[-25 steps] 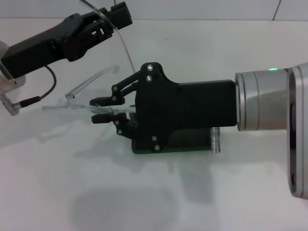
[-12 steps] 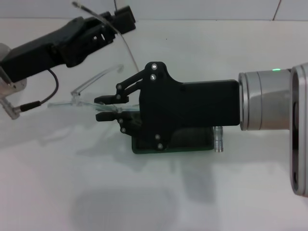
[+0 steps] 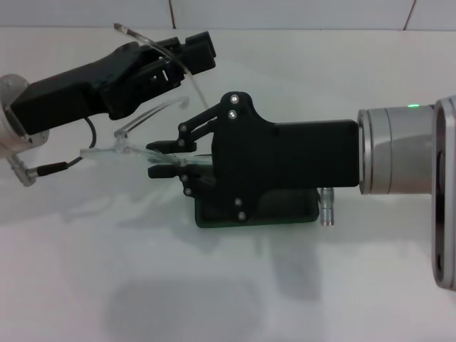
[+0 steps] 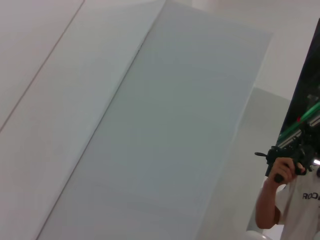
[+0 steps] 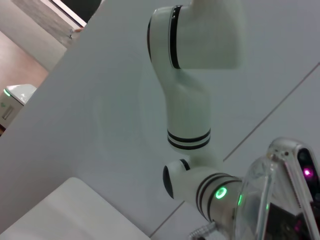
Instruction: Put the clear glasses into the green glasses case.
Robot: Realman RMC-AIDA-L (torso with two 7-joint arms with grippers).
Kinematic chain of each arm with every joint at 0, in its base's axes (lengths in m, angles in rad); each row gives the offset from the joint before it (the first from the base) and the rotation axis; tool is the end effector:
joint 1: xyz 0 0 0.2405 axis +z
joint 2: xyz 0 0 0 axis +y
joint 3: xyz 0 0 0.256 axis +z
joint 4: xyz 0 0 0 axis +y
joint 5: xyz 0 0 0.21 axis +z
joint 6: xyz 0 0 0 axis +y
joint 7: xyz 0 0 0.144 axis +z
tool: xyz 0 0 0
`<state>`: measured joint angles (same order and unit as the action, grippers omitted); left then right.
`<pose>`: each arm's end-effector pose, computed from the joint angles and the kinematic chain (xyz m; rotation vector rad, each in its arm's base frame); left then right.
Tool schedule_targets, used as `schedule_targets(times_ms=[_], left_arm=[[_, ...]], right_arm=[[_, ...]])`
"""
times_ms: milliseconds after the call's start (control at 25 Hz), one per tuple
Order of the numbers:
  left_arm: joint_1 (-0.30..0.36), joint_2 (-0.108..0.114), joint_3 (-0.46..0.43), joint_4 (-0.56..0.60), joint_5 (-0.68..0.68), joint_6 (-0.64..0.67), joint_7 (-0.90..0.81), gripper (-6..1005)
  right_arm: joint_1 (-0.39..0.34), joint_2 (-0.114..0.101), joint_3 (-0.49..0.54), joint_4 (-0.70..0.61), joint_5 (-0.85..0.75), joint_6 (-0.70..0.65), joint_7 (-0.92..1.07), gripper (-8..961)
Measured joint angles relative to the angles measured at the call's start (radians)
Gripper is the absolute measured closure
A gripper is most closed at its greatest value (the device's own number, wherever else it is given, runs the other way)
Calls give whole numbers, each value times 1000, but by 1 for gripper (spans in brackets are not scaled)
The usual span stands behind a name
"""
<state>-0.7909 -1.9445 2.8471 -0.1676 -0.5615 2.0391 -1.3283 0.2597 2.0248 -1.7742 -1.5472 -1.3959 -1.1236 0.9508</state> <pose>-0.1941 0.3236 0.0327 2.5457 0.6044 1.5302 0.0699 0.2682 -0.0267 -2.5209 -0.9796 0.7844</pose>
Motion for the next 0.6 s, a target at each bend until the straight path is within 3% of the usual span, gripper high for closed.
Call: schedule_targets(times_ms=[200, 600], left_arm=[[18, 23, -1, 44, -1, 0, 26, 753], [42, 13, -3, -6, -58, -6, 18, 753]], right_arm=[[-7, -1, 3, 0, 0, 2, -1, 833], [-11, -1, -6, -1, 35, -7, -38, 833]])
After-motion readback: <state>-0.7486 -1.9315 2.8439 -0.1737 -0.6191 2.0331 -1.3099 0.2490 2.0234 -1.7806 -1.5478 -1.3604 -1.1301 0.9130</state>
